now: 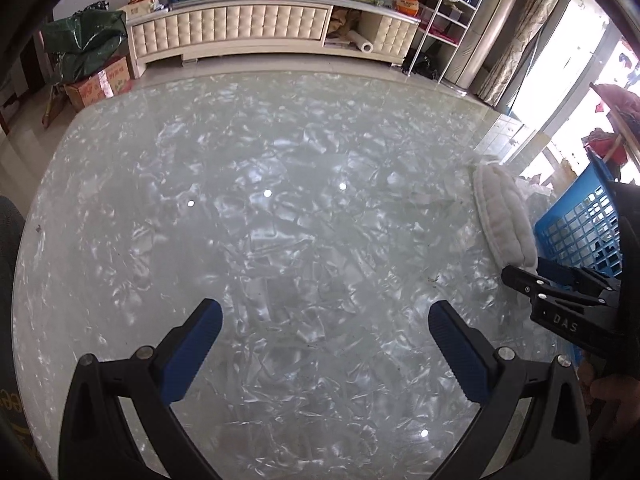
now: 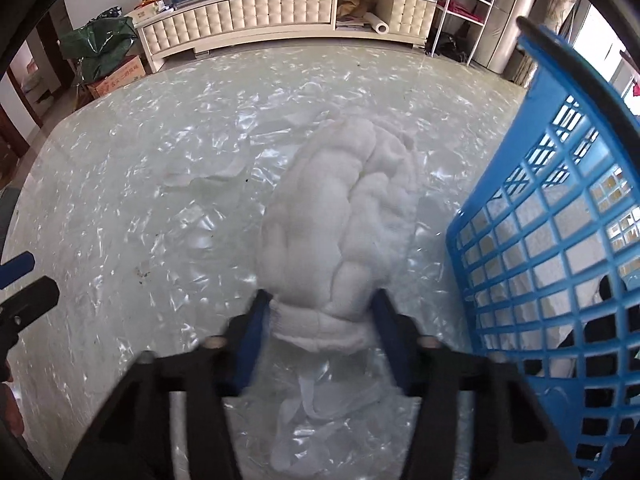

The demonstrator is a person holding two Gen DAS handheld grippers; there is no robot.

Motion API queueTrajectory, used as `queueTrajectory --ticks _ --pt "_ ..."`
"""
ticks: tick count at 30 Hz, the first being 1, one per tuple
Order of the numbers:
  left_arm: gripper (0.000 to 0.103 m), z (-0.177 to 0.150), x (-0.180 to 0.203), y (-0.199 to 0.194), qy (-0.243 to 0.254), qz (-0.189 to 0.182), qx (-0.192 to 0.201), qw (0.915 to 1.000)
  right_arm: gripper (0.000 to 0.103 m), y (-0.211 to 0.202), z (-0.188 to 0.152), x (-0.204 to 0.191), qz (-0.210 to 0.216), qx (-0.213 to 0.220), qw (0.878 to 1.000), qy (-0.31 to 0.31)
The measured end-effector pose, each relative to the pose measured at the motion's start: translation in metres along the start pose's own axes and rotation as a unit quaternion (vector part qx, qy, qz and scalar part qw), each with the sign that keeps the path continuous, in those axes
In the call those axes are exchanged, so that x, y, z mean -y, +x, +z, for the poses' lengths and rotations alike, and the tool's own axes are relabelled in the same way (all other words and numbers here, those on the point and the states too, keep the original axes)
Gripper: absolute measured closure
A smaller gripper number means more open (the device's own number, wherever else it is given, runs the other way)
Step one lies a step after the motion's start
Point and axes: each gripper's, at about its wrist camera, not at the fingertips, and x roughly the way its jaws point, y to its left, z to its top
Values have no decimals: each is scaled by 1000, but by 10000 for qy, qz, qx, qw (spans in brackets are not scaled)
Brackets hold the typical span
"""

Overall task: Organize soft objects
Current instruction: 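Grasp the white quilted pad with the right gripper and lift it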

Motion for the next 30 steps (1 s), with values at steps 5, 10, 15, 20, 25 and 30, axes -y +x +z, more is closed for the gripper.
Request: queueTrajectory --ticks 5,10,15,20,25,30 --pt "0 1 5 -5 84 15 57 9999 88 -6 -2 9 109 4 9999 87" --pt "0 4 13 -11 170 -141 -48 9997 88 -26 -14 1 251 118 9996 -69" --pt "0 2 24 -19 323 -272 -42 9991 89 -53 -23 -10 387 212 9987 -258" --pt "0 2 37 -29 483 -342 3 9982 89 -78 -32 -13 496 368 9973 -386" --pt "0 1 51 -45 676 -413 57 9968 89 -98 -35 -18 557 530 9961 -440" --pt "0 2 64 -71 781 -479 281 9954 89 -117 -41 -12 630 680 9946 -461"
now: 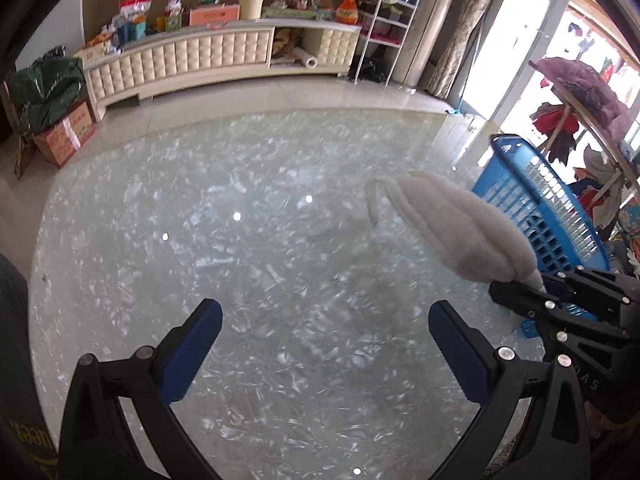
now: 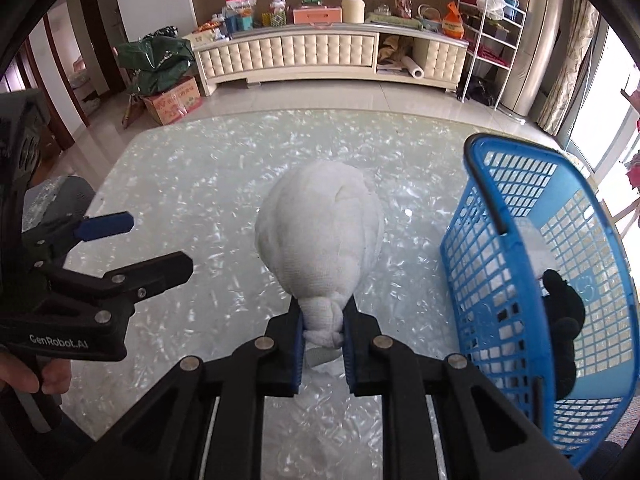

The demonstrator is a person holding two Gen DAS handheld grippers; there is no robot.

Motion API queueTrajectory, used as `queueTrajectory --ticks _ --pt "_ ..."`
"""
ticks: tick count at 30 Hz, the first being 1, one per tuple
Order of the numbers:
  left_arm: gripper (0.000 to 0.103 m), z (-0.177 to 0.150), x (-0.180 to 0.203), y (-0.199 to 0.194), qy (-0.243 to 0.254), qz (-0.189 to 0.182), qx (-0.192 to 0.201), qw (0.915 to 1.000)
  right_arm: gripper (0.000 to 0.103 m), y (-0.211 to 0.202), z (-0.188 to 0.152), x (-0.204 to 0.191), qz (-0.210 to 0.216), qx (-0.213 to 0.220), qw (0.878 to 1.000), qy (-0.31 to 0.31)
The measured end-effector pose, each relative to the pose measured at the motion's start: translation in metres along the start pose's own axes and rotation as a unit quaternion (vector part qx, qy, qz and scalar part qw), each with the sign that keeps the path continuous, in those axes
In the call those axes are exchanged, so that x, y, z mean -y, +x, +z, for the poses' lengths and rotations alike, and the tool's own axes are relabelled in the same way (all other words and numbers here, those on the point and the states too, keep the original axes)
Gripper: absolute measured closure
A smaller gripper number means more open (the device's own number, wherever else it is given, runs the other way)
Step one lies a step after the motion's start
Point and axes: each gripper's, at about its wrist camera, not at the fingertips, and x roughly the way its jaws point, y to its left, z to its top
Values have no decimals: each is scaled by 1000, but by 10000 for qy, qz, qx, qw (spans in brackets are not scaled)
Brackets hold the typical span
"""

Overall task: Organize soft objects
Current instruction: 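Grasp the white quilted pad with the right gripper and lift it, then carry the white pad into the basket and release it with the right gripper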

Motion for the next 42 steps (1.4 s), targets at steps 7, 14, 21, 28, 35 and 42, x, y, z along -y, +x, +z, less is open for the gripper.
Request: queueTrajectory --ticks 7,14,21,28,35,42 --pt "0 7 21 -23 133 53 226 9996 88 -26 3 8 96 270 9996 22" --pt "0 16 48 -47 310 7 495 9983 88 -48 -4 17 0 554 9985 -34" --pt "0 28 82 -69 502 -105 850 9951 88 -72 -11 33 -166 791 9967 84" --pt "0 35 113 -81 610 -336 992 9926 88 -101 -15 54 -258 1087 9936 153" --pt "0 44 142 -80 661 -369 1014 9920 88 -109 -17 80 -371 1198 9917 300" --pt "0 51 168 -66 766 -393 928 9920 88 -99 -25 100 -519 1116 9915 412"
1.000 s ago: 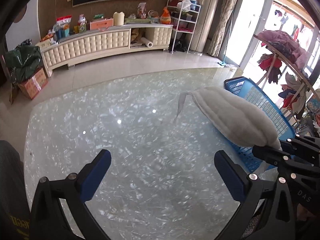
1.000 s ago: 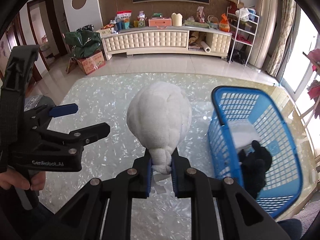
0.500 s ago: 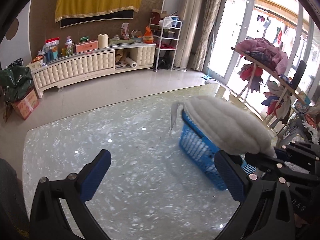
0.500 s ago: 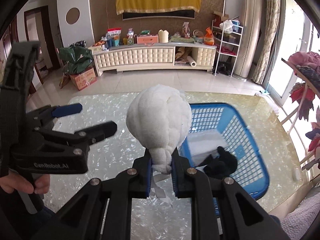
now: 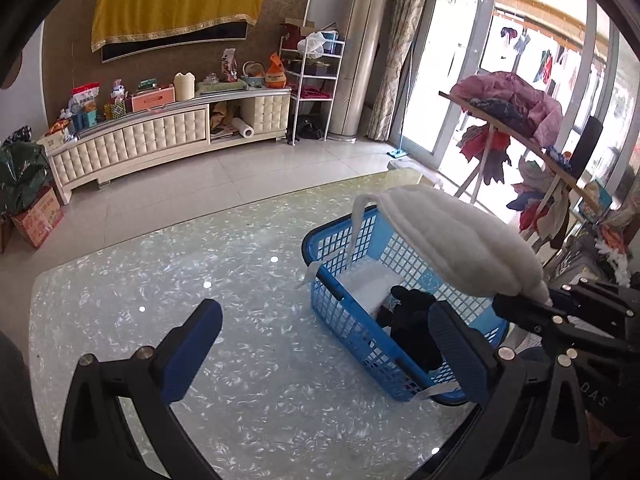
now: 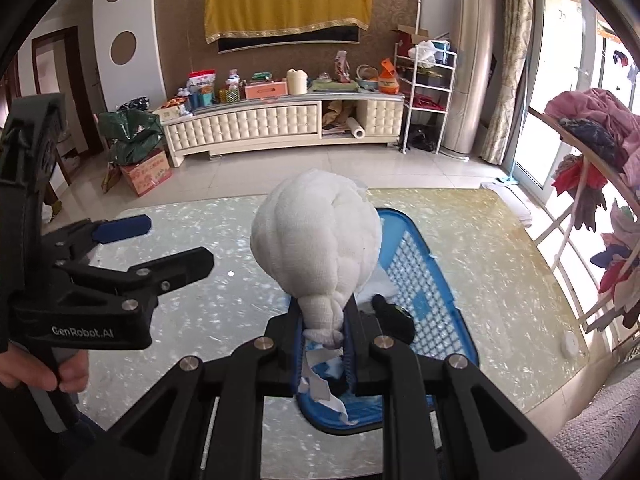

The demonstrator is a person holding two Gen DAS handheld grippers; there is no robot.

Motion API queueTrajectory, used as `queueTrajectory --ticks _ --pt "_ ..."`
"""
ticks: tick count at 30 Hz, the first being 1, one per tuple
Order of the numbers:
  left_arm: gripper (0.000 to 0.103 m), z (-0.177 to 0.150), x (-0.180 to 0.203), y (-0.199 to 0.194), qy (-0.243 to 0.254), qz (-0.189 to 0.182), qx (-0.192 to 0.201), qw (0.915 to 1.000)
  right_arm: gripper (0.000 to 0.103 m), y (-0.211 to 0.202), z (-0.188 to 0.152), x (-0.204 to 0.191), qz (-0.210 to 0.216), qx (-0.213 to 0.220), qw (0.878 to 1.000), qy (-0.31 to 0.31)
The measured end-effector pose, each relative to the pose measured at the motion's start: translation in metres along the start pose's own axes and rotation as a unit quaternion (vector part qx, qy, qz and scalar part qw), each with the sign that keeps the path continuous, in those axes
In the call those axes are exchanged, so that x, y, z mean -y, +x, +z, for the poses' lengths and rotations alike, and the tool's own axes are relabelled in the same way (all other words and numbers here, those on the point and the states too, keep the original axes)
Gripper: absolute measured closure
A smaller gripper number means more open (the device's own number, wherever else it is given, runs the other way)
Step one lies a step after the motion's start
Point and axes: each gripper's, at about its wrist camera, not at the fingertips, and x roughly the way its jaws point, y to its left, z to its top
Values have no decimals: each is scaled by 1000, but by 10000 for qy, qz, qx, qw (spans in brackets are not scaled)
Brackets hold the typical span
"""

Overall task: Organize soft objects
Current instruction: 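Carry the white pad into the basket and release it with the right gripper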

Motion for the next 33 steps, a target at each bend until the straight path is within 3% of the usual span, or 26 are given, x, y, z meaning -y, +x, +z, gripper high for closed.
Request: queueTrajectory --ticks 9,16,28,31,33 --pt "0 -8 16 33 333 65 -345 9988 88 32 -20 24 -193 -395 9990 92" --pt "0 -13 30 60 510 49 -567 9971 88 55 -33 20 -255 -818 9963 46" --pt "0 -26 31 75 579 -2 -840 9948 88 60 -36 36 -338 -1205 9921 120" --pt "0 -28 33 76 648 6 -881 9940 79 57 -38 36 -415 -1207 9918 109" --pt "0 -30 35 77 672 -7 -897 9937 65 57 -38 40 -513 -1215 9912 112"
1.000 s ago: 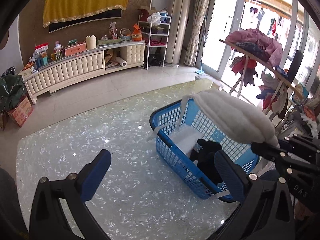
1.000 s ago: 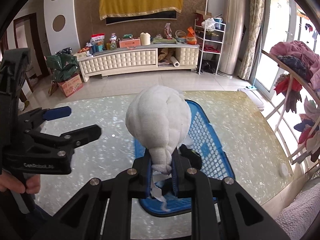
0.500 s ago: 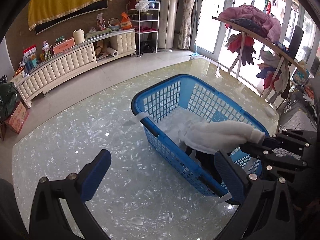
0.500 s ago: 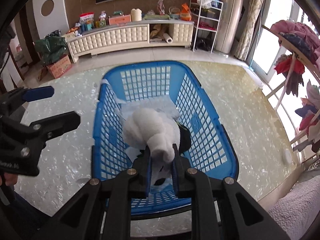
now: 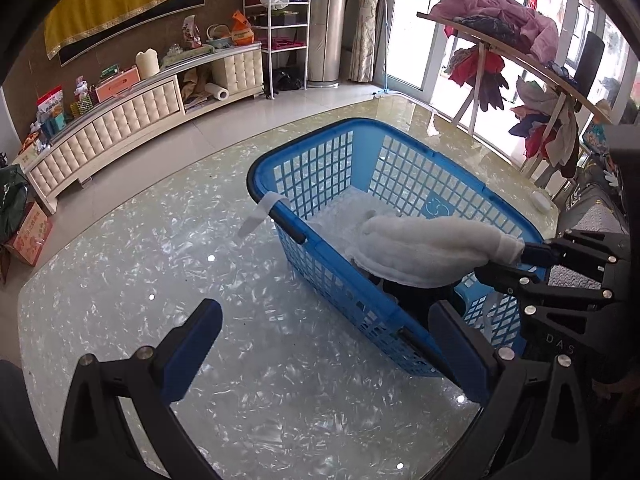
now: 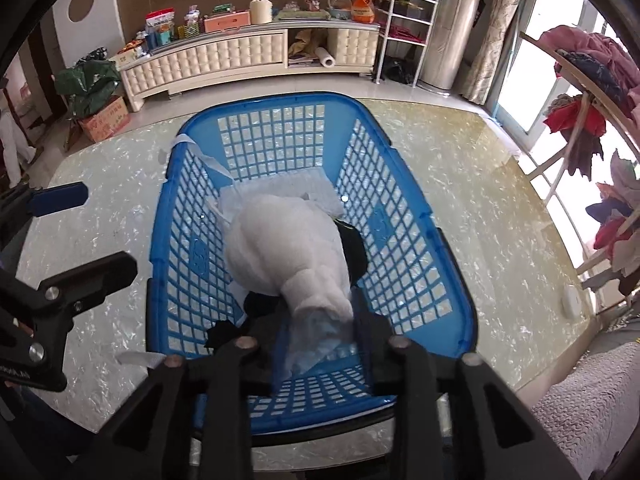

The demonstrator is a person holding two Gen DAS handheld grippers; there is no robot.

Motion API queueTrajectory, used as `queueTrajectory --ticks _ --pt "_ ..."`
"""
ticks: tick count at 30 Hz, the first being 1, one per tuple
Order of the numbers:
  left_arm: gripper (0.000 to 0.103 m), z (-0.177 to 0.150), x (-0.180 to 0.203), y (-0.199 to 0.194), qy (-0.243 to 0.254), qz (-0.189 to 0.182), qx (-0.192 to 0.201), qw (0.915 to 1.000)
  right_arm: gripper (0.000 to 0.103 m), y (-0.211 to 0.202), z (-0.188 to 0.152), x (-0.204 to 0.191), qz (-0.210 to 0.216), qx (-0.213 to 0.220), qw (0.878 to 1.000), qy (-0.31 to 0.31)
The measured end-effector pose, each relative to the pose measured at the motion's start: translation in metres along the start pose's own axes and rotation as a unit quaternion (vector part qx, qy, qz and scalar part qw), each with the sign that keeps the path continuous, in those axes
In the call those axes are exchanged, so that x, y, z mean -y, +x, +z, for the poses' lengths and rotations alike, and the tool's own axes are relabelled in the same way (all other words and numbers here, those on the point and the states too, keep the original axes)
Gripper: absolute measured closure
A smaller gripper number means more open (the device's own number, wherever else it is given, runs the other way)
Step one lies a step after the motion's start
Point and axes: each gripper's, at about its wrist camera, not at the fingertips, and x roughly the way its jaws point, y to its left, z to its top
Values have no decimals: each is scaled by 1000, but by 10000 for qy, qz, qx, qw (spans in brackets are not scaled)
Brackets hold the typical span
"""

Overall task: Organize soft objects
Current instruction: 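Carry the white pad into the basket and release it with the right gripper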

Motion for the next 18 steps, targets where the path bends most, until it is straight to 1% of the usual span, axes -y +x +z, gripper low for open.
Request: queueTrajectory --ticks 1,2,3,4,5,7,9,11,13,18 --pt "0 0 1 0 13 -2 -3 10000 54 -3 -1 0 -50 21 10000 -10" --pt "0 0 2 0 33 -6 -5 10000 46 -3 -1 -1 -55 39 10000 -21" --pt "0 -1 3 0 65 -9 -14 10000 44 -8 -2 0 -56 91 9999 -43" --pt "0 -2 3 0 90 -3 -17 10000 39 -8 -2 0 -73 127 9999 -52" --pt "0 -3 3 -1 112 -9 -17 9999 30 -15 -3 1 -116 211 9997 -48" --pt "0 -5 3 -2 113 -21 -19 9999 19 -21 -4 4 -116 333 9994 1" --pt "0 -6 2 -4 83 -30 -2 10000 16 -27 -6 4 -108 406 9991 -3" --pt "0 -8 -1 -9 35 -47 38 10000 8 -34 -8 3 -144 492 9987 -45" --pt "0 -9 -4 -12 6 -54 80 10000 5 -36 -5 1 -140 543 9984 -83" --pt "0 -16 -12 -22 -5 34 182 9998 2 -44 -4 -5 -166 703 9973 -114"
